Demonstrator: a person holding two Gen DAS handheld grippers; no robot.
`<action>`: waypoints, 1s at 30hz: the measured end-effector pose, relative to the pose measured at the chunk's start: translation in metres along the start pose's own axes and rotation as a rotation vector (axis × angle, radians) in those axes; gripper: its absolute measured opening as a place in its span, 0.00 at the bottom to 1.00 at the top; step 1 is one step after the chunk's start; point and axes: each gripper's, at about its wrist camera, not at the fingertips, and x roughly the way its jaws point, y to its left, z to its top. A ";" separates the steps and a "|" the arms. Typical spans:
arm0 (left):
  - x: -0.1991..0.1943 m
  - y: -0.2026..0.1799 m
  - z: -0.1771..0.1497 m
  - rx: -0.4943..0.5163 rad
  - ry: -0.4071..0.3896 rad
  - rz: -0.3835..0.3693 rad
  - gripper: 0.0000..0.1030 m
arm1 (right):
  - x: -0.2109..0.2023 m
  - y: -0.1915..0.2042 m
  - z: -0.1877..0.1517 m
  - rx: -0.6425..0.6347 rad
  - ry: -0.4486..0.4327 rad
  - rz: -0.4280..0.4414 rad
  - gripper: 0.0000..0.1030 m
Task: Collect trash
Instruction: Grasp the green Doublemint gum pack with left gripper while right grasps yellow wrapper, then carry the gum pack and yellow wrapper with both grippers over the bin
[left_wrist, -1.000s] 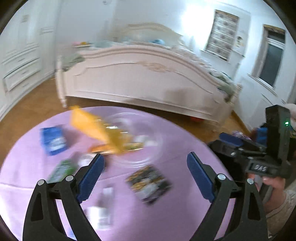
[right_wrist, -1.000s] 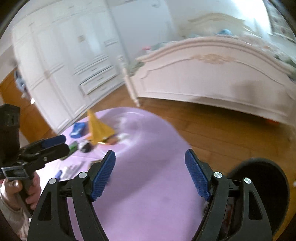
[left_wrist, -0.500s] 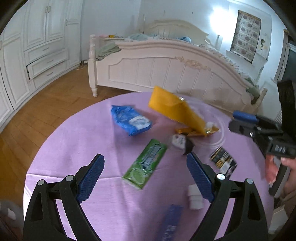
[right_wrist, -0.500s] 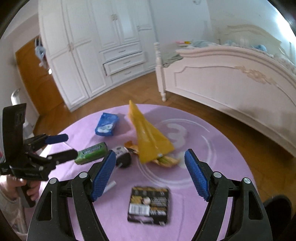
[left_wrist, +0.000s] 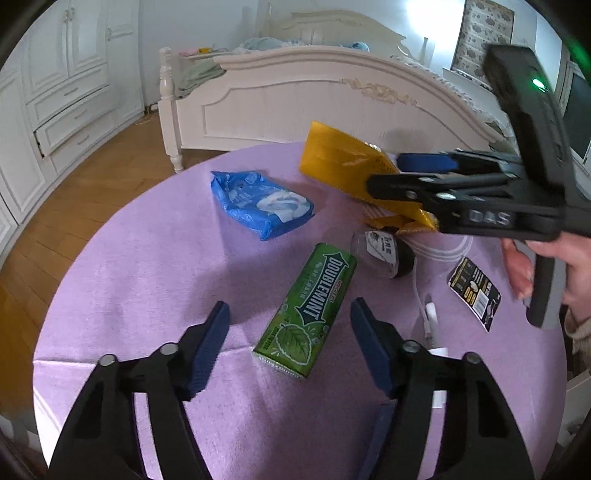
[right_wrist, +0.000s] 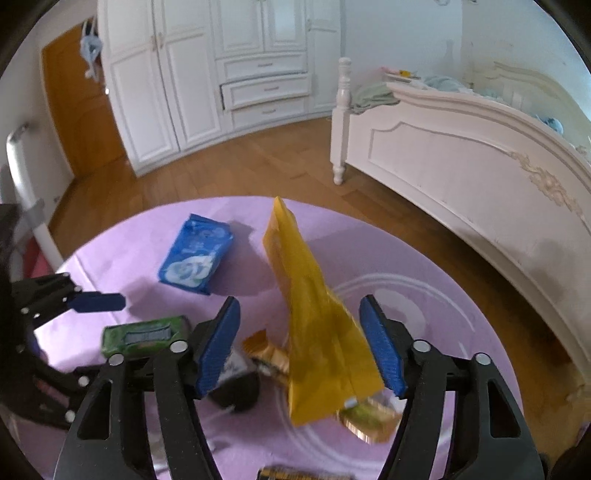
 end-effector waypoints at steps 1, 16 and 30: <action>0.001 0.000 0.000 0.003 -0.002 0.002 0.60 | 0.006 0.000 0.002 -0.007 0.015 0.002 0.57; -0.008 -0.003 0.003 -0.024 -0.046 -0.001 0.30 | -0.026 -0.021 -0.012 0.115 -0.047 0.085 0.30; -0.043 -0.120 0.032 0.072 -0.175 -0.228 0.30 | -0.156 -0.080 -0.097 0.369 -0.260 0.079 0.30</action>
